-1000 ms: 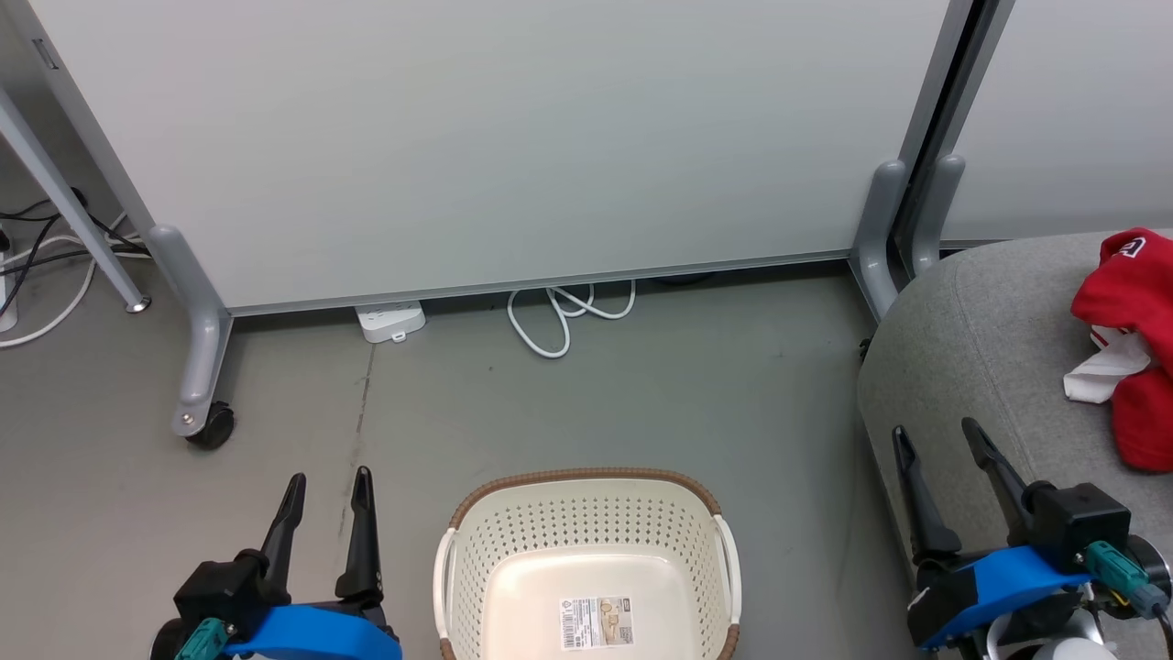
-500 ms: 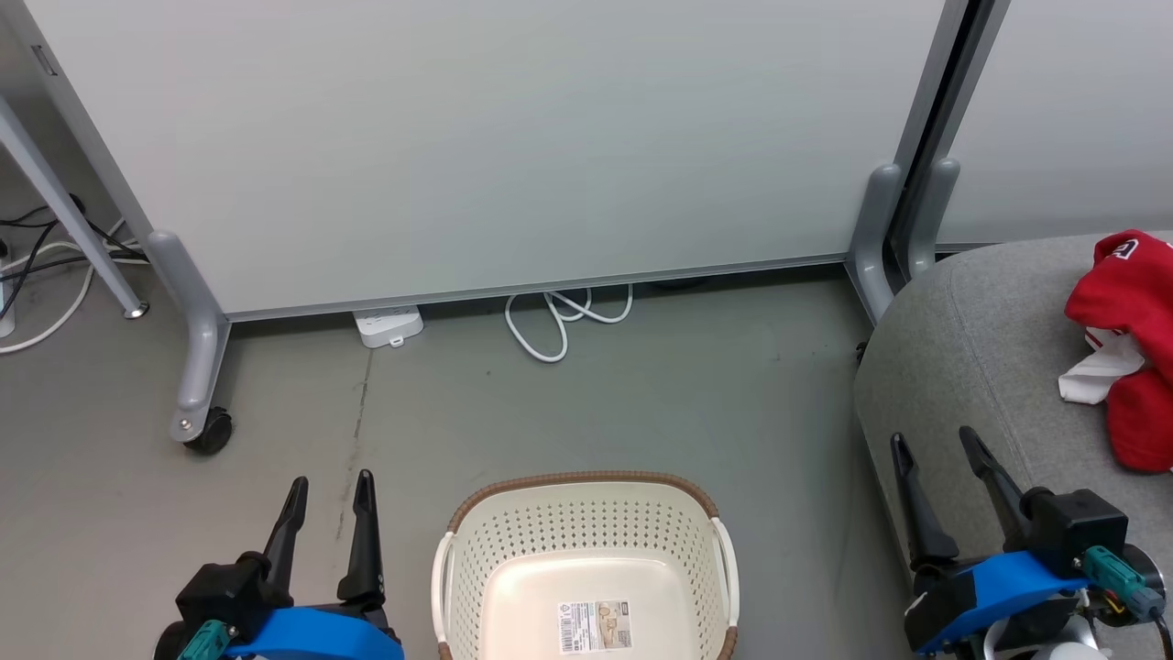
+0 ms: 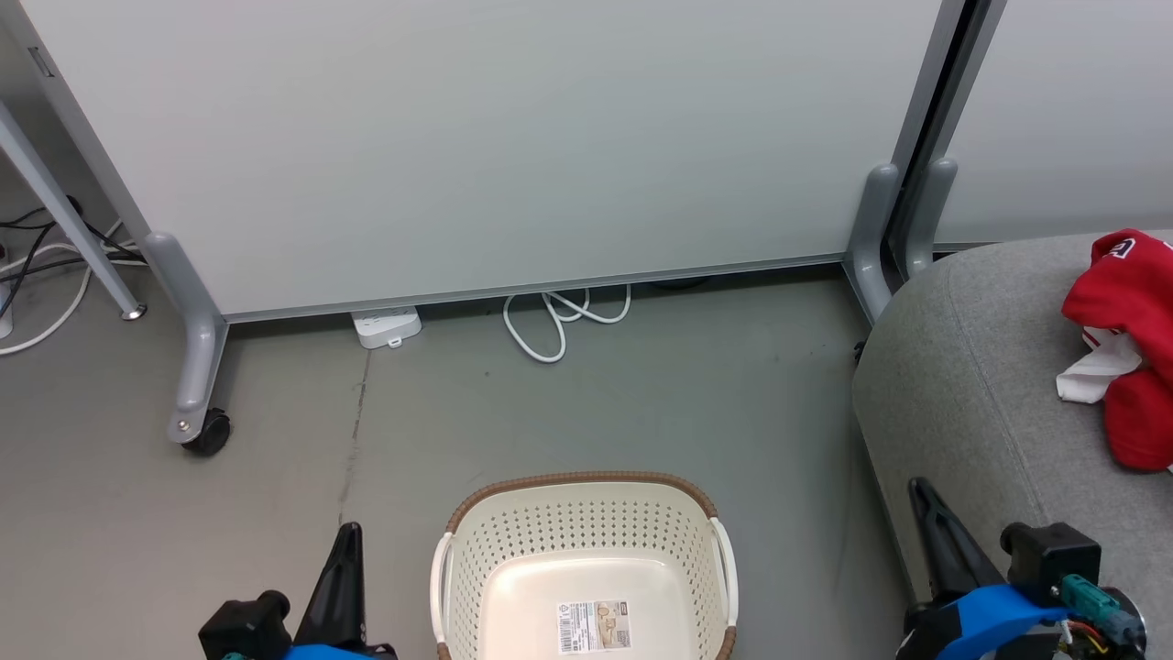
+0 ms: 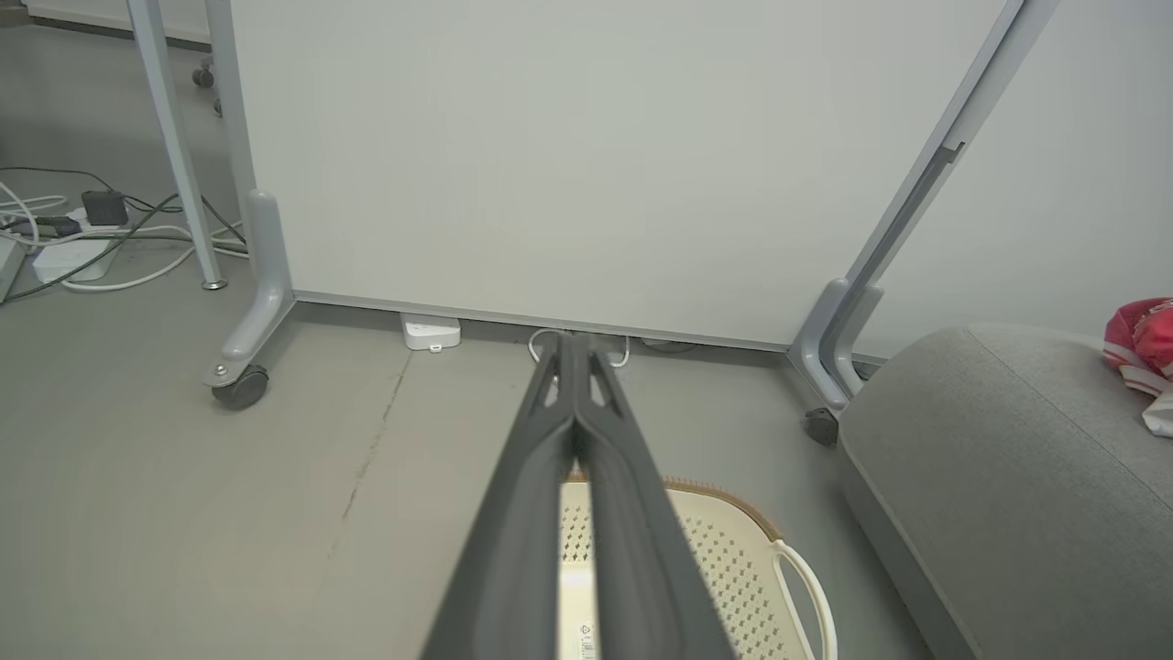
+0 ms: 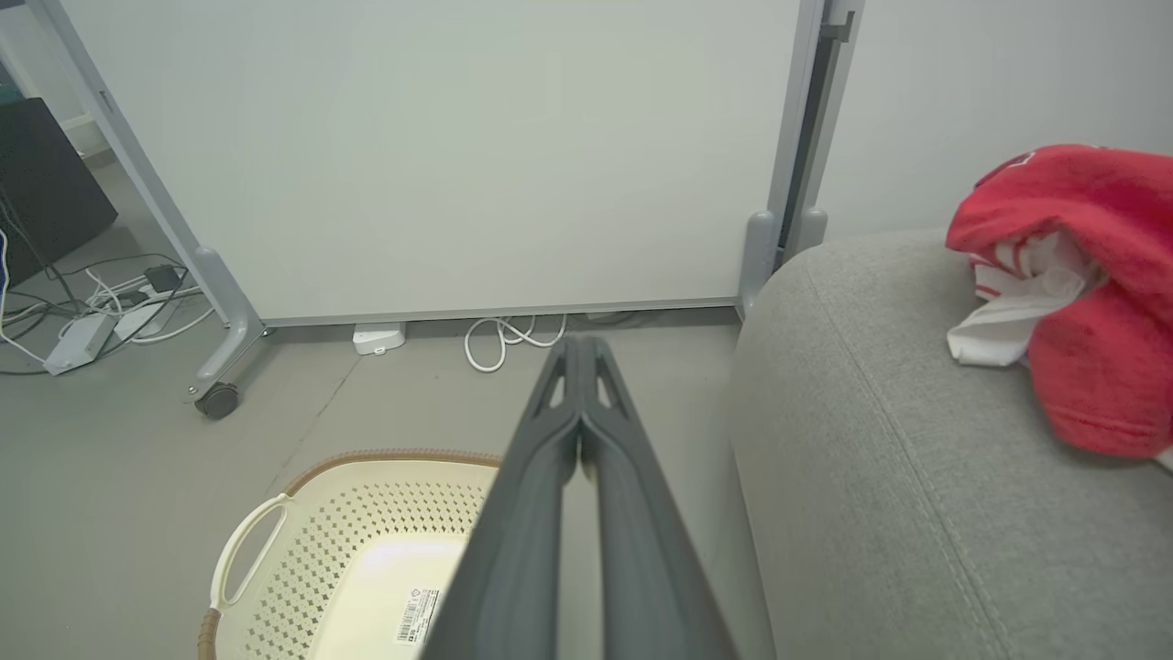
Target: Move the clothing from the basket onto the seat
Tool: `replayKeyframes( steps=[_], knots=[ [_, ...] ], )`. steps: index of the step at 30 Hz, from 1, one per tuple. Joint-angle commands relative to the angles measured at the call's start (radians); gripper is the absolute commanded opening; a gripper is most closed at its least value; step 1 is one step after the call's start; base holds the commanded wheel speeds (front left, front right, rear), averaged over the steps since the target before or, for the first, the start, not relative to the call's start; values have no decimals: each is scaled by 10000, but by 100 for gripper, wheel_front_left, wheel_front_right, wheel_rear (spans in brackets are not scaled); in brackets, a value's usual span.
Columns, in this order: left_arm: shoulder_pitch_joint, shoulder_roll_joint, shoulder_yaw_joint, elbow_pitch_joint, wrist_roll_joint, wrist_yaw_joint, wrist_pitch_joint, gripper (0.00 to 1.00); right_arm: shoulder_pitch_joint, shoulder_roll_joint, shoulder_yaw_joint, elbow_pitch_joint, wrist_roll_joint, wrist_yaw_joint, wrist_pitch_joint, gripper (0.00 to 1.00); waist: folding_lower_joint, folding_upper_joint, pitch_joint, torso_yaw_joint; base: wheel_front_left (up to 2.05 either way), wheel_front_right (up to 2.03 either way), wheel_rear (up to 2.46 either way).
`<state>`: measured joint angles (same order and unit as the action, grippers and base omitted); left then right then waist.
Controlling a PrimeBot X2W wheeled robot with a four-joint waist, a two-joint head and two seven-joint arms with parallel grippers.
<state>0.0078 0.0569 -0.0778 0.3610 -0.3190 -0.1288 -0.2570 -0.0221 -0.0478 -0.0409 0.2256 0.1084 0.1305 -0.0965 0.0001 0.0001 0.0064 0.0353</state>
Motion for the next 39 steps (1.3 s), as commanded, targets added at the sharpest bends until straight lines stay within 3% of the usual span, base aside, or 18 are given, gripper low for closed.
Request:
replayKeyframes(
  steps=[1, 4, 39],
  knots=[
    [33, -4, 2, 47, -29, 0, 12, 0, 22, 6, -6, 57, 32, 0, 8, 0, 0, -1, 0, 0, 0, 0, 0],
    [195, -17, 5, 310, -35, 0, 25, 0, 107, 32, -1, 353, 40, 0, 10, 0, 0, -1, -1, -2, 0, 0, 0],
    [-425, -23, 800, -324, -5388, -10, 1542, 0, -342, -1, -310, 260, 6253, 1, 879, 0, 0, -1, -11, -100, 0, 0, 0]
  ],
)
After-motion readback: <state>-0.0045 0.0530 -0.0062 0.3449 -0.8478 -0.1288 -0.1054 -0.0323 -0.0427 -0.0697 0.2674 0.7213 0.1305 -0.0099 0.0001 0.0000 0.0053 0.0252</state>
